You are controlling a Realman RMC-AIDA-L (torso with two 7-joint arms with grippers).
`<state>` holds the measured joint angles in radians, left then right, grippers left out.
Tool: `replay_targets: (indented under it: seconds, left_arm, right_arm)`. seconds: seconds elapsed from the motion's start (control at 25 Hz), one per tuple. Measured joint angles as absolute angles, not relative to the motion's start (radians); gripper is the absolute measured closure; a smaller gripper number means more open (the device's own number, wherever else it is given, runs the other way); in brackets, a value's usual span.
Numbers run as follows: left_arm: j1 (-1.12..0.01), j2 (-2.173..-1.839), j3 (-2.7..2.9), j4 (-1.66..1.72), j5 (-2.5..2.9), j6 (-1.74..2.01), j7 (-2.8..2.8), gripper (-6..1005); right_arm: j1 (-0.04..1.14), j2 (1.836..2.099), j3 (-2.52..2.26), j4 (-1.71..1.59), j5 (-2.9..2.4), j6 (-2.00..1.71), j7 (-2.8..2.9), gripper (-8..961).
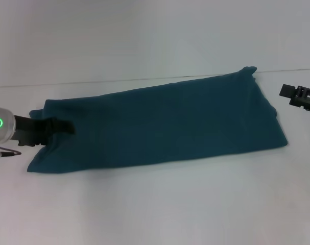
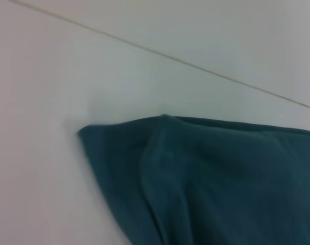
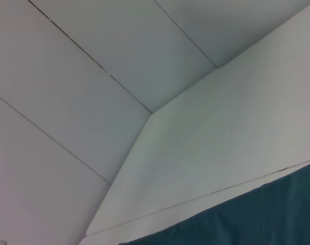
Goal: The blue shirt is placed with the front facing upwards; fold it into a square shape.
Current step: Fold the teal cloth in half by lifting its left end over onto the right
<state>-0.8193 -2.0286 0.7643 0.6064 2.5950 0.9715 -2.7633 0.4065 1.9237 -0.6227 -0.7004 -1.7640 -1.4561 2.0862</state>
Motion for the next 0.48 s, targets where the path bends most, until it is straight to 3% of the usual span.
replay_targets:
  seconds: [0.48]
  left_arm:
    - [-0.817,-2.018,0.748,0.594,2.625,0.960,-2.799,140]
  right_arm:
    - [0.407,1.925,-0.623,-0.699,-1.764,-1.460,2.086,38]
